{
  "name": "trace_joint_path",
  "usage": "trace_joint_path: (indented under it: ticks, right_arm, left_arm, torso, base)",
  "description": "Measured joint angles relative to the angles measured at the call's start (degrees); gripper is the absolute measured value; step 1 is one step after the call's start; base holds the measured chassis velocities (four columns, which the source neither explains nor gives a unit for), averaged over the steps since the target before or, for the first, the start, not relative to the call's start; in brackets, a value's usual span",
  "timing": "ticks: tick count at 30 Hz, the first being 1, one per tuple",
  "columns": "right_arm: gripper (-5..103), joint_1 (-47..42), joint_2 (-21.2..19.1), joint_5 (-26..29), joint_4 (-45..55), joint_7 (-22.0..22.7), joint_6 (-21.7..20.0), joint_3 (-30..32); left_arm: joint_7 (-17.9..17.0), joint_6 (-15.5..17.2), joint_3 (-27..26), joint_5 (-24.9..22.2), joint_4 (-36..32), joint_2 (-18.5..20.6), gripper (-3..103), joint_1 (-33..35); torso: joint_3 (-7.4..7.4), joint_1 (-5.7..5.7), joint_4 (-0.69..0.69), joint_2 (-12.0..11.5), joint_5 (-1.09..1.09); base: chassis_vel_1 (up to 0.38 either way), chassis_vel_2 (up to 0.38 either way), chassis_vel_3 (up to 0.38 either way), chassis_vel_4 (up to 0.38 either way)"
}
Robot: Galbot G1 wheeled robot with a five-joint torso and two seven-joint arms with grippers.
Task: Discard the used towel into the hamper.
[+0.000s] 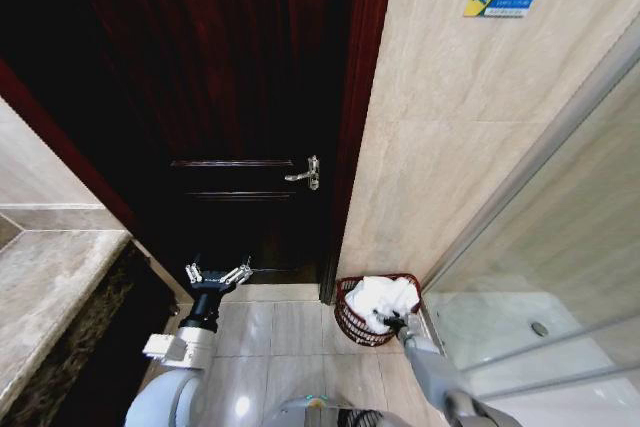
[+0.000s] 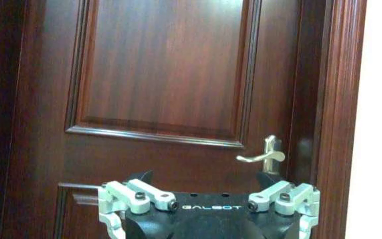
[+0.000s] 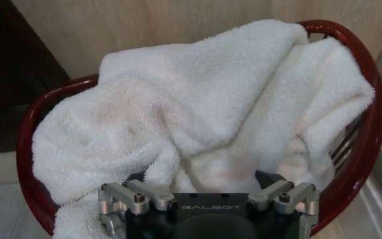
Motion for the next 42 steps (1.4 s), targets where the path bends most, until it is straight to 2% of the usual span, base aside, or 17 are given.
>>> trace_joint_path:
  ticks: [2,6,7,8,10,12,13,15,20,22,24,26,29,34,37,42]
  right_arm:
    - [100,0.0,0.0,0.0,0.0,0.0,0.0,0.0]
    - [100,-0.7,-0.5,1.7,1.7,-0.5,1.3,-0.9]
    - [100,-0.8,-0.8,2.0,2.2,-0.6,2.2,-1.1]
    - [100,-1.2,-1.4,2.5,4.0,-0.8,4.9,-1.5]
    - [100,-1.3,-1.6,2.6,4.4,-1.0,5.8,-1.5]
    - [100,-3.3,-2.7,4.5,9.4,-2.0,10.1,-1.9]
    - [100,-4.7,-3.3,6.2,12.4,-2.2,10.6,-2.3]
    - [100,-5.5,-3.6,6.9,14.0,-2.2,10.7,-2.5]
    - [100,-13.4,-5.8,11.3,30.8,-0.4,9.7,-2.8]
    - [100,-14.5,-6.1,11.7,32.8,-0.1,9.3,-2.8]
    - [100,-18.3,-7.2,12.7,41.0,0.9,7.3,-2.5]
    - [100,-19.1,-7.4,12.8,42.5,1.0,7.0,-2.3]
    - [100,-24.7,-8.5,14.1,51.4,2.2,6.1,-1.0]
    - [100,-29.8,-8.7,14.8,59.1,3.4,6.2,0.4]
    - [100,-35.1,-8.5,15.1,69.7,6.3,5.7,2.0]
    - [100,-40.2,-8.4,14.9,79.6,8.7,5.0,4.1]
  left_arm:
    - [0.0,0.0,0.0,0.0,0.0,0.0,100,0.0]
    - [0.0,0.0,0.0,0.0,0.0,0.0,100,0.0]
    - [0.0,0.0,0.0,0.0,0.0,0.0,100,0.0]
    - [0.0,0.0,0.0,0.0,0.0,0.0,100,0.0]
    - [0.0,0.0,0.0,0.0,0.0,0.0,100,0.0]
    - [0.0,0.0,0.0,0.0,0.0,0.0,100,0.0]
    - [0.0,0.0,0.0,0.0,0.0,0.0,100,0.0]
    - [0.0,0.0,0.0,0.0,0.0,0.0,100,0.0]
    - [0.0,0.0,0.0,0.0,0.0,0.0,100,0.0]
    - [0.0,0.0,0.0,0.0,0.0,0.0,100,0.0]
    - [0.0,0.0,0.0,0.0,0.0,0.0,100,0.0]
    - [0.0,0.0,0.0,0.0,0.0,0.0,100,0.0]
    - [0.0,0.0,0.0,0.0,0.0,0.0,100,0.0]
    - [0.0,0.0,0.0,0.0,0.0,0.0,100,0.0]
    - [0.0,0.0,0.0,0.0,0.0,0.0,100,0.0]
    - [0.0,0.0,0.0,0.0,0.0,0.0,100,0.0]
  torso:
    - [0.00,0.00,0.01,0.0,-0.01]
    - [0.03,0.00,0.00,0.0,0.12]
    - [0.05,0.01,0.00,0.0,0.16]
    - [0.05,0.02,0.00,0.0,0.11]
    - [0.04,0.02,0.00,0.0,0.08]
    - [0.05,0.01,0.00,0.0,0.10]
    - [0.04,0.02,0.00,0.0,0.11]
    - [0.04,0.01,0.00,0.0,0.10]
    - [0.03,0.01,0.00,0.0,0.05]
    - [0.03,0.01,-0.01,0.0,0.04]
    - [0.03,0.01,-0.01,0.0,0.08]
    - [0.02,0.01,0.00,0.0,0.06]
    - [0.02,0.01,-0.01,0.0,0.08]
    - [0.02,0.00,-0.02,0.0,0.08]
    - [0.02,0.00,0.00,0.0,0.05]
    - [0.02,0.00,-0.01,0.0,0.04]
  base:
    - [0.000,0.000,0.000,0.000]
    - [0.000,0.000,0.000,0.000]
    - [0.000,0.000,0.000,0.000]
    - [0.000,0.000,0.000,0.000]
    - [0.000,0.000,0.000,0.000]
    - [0.000,0.000,0.000,0.000]
    - [0.000,0.000,0.000,0.000]
    - [0.000,0.000,0.000,0.000]
    - [0.000,0.000,0.000,0.000]
    - [0.000,0.000,0.000,0.000]
    - [0.000,0.000,0.000,0.000]
    - [0.000,0.000,0.000,0.000]
    - [0.000,0.000,0.000,0.000]
    - [0.000,0.000,0.000,0.000]
    - [0.000,0.000,0.000,0.000]
    - [0.000,0.000,0.000,0.000]
